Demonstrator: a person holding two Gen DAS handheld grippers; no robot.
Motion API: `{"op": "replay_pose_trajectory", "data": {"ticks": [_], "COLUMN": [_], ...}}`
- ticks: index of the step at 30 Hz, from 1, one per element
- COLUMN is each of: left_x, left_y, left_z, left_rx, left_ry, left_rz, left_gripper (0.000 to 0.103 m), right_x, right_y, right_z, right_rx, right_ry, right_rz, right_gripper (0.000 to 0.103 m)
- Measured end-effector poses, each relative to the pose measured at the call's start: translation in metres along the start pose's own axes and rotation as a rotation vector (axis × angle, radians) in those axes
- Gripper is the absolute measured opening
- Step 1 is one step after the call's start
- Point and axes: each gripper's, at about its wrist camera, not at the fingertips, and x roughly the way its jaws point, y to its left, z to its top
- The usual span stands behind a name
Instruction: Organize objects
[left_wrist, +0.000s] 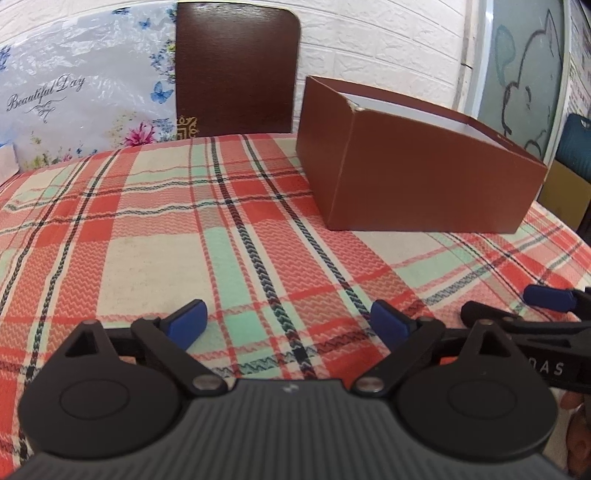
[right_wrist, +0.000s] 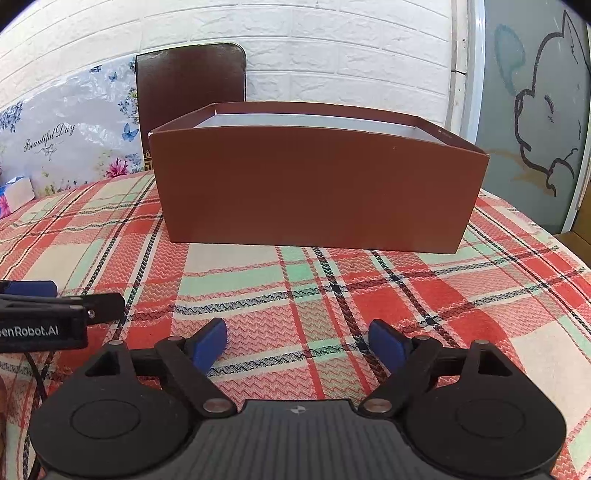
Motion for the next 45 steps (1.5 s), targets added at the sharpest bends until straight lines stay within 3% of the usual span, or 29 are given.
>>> {"op": "replay_pose_trajectory", "data": {"ticks": [4,19,23,30,35,38,45], "left_x": [0.002,0.006,0.009,0.009,0.000,-0.014,-0.057], "left_y": [-0.007,-0.013,-0.013,-0.015,-0.020,-0.026,-0.044], "left_z": [0.000,0.000,0.001,0.002,0.011,0.020,0.047], "left_rx": [0.040,0.061,0.063,0.064,0.038,0.030,0.027], "left_ry": [0.008,0.020,0.034,0.042,0.135,0.198,0.130], "left_rz": [0.006,0.058,0.055,0.061,0.142,0.156,0.139], "left_gripper": [0.097,0.099,0.103,0.103,0.103,0.103,0.103], "right_x": [-0.001,-0.004,-0.003,-0.006,-0.025,-0.051,-0.100], "right_y": [0.000,-0.002,-0.001,-0.007,-0.013,-0.018,-0.026], "right_z": [-0.001,-0.002,-0.002,-0.003,-0.001,0.001,0.022], "right_rx": [0.003,0.024,0.022,0.047,0.109,0.151,0.198], "right_ry": [-0.006,-0.015,-0.005,-0.025,-0.012,-0.038,-0.085], "right_rz": [0.001,0.034,0.052,0.069,0.018,0.040,0.083], "right_gripper": [0.085,0.087,0.092,0.091,0.087,0.088,0.100]}}
